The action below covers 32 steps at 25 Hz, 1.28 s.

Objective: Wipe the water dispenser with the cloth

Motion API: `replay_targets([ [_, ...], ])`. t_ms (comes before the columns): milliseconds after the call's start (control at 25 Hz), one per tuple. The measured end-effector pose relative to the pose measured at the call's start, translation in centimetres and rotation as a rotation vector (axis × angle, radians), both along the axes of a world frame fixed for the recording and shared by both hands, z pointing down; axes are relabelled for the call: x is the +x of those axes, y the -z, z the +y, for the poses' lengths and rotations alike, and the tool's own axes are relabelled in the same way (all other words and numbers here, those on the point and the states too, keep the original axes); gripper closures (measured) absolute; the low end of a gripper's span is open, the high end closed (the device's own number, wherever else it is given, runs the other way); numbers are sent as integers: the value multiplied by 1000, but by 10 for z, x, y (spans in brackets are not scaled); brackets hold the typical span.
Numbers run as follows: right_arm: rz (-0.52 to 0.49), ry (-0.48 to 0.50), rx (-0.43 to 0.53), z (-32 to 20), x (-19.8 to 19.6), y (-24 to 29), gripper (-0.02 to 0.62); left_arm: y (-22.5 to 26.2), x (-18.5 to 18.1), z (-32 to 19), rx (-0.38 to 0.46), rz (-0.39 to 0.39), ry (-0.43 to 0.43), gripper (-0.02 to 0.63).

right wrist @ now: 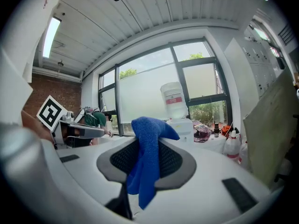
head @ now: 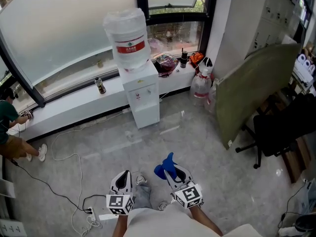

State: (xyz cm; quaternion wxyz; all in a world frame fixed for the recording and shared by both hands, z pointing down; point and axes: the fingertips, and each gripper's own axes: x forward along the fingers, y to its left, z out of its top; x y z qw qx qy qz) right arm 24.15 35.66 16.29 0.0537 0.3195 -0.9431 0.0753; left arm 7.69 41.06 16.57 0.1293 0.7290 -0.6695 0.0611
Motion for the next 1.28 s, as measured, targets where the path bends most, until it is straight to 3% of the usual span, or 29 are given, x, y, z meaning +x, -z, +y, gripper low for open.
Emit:
replay_targets([
  [360,26,-5,-21,-69,-42,-25,480,-30,-43,-72,-15,36,1,594],
  [760,83,16,-23,-233,-182,-34,480,-44,-160,-241,-13,58,-56,594],
  [960,79,33,-37,-304,-248,-36,480,-62,-212,-308,-53,60,-72,594],
  [1280,81,30,-11,-369,-284,-103,480,-143,-267,-376,-34,68,-47,594],
])
